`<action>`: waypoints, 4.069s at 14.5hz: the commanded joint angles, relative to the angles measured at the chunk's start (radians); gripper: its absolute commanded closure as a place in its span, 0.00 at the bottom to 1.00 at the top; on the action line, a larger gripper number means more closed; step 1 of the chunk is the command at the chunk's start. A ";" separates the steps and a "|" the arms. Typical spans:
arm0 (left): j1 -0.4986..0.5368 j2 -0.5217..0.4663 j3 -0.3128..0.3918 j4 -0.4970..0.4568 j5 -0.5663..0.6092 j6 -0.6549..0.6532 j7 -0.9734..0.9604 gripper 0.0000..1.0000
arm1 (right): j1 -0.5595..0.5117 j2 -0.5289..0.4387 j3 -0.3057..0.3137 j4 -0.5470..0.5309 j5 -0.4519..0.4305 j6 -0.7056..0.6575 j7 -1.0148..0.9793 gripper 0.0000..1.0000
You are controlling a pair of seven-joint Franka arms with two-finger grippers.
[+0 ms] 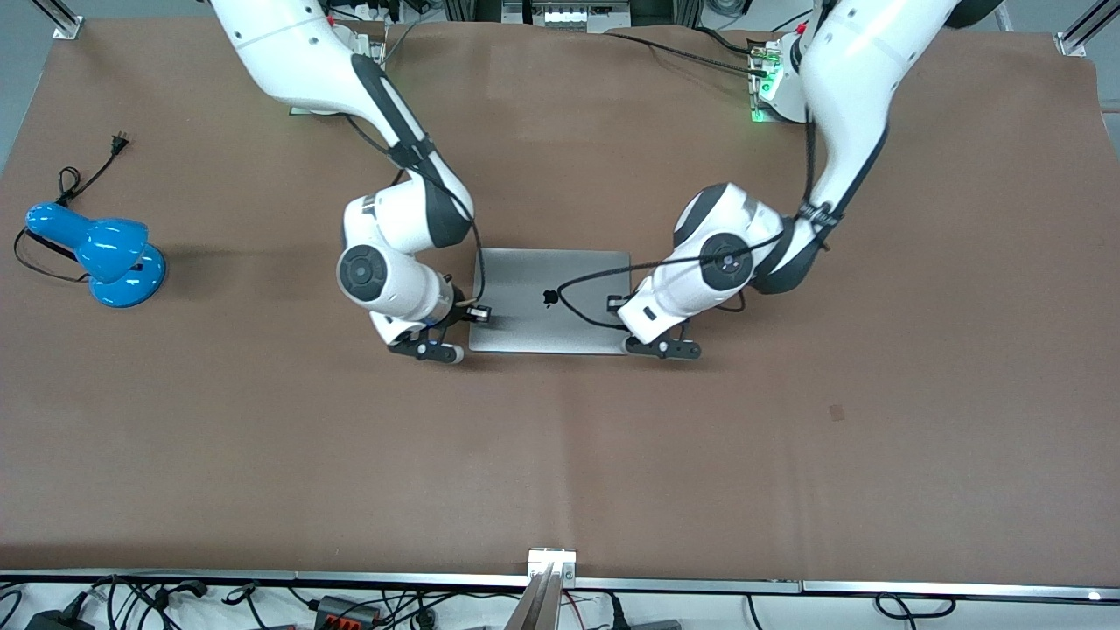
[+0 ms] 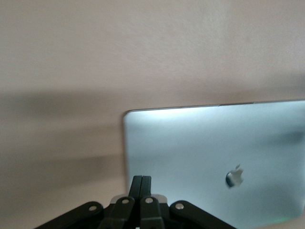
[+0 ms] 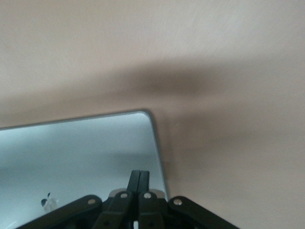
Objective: Close laptop with both arms from behind
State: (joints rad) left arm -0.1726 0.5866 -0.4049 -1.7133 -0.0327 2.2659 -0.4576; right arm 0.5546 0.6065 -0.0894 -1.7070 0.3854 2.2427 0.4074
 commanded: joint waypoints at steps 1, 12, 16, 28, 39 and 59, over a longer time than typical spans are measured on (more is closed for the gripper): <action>0.048 -0.134 0.001 -0.016 0.069 -0.144 0.004 0.99 | -0.012 -0.077 -0.061 0.065 -0.025 -0.177 -0.019 1.00; 0.209 -0.223 -0.003 0.412 0.126 -0.845 0.118 0.90 | -0.015 -0.177 -0.375 0.348 -0.094 -0.675 -0.336 1.00; 0.269 -0.287 0.005 0.419 0.125 -0.890 0.207 0.20 | -0.015 -0.177 -0.490 0.375 -0.094 -0.716 -0.496 1.00; 0.122 -0.608 0.426 0.041 -0.032 -0.622 0.482 0.00 | -0.184 -0.283 -0.329 0.386 -0.187 -0.716 -0.553 0.00; 0.127 -0.602 0.374 0.092 -0.015 -0.697 0.444 0.00 | -0.622 -0.524 0.163 0.132 -0.359 -0.534 -0.525 0.00; 0.125 -0.602 0.370 0.092 -0.015 -0.700 0.445 0.00 | -0.639 -0.541 0.157 0.107 -0.392 -0.545 -0.527 0.00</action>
